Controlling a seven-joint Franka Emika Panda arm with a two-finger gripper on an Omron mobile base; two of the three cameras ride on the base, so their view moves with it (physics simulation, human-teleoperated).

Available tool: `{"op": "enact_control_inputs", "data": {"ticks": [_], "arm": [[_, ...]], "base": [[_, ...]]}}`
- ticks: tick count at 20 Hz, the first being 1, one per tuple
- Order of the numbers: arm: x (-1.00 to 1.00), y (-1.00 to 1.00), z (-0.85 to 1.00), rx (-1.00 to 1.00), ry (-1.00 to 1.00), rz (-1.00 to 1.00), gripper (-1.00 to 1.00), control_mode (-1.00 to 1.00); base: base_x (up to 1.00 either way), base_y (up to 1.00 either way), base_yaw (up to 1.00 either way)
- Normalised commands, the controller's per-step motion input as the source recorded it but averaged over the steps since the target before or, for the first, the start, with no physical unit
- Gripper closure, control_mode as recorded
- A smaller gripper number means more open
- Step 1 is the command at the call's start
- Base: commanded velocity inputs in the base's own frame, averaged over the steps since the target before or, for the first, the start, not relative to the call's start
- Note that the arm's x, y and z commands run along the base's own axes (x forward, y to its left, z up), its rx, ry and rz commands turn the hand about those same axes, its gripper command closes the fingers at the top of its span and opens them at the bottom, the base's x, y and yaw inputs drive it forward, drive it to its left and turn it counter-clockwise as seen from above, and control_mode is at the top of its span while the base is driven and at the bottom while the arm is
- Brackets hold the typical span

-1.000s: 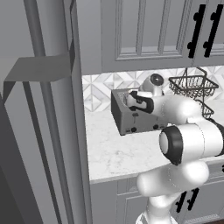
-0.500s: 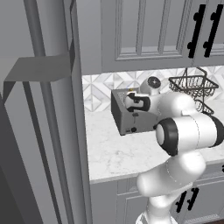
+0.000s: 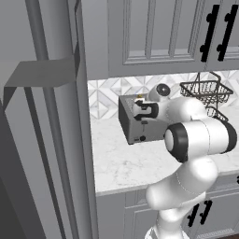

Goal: Start the toaster. Once the lever pops up, take the bread to the plate on the dining counter.

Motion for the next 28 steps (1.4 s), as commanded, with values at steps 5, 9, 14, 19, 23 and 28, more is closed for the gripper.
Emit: {"op": "enact_control_inputs", "data": {"ticks": [5,9,14,19,23,28], "arm": [[0.08,0.00,-0.10,0.00,-0.05,0.00,-1.00,-1.00],[0.08,0.00,-0.08,0.00,-0.04,0.00,-1.00,-1.00],[0.04,-0.01,0.00,0.00,-0.05,0.00,-1.00,-1.00],[0.04,-0.05,0.00,0.00,-0.04,0.00,-1.00,-1.00],[0.03,-0.07,0.00,0.00,-0.02,0.00,-1.00,-1.00],[0.09,-0.03,0.00,0.00,-0.01,0.00,-1.00,-1.00]], "base": [[0.00,0.00,0.00],[0.00,0.00,0.00],[0.00,0.00,0.00],[0.00,0.00,0.00],[0.00,0.00,0.00],[0.00,0.00,0.00]]}}
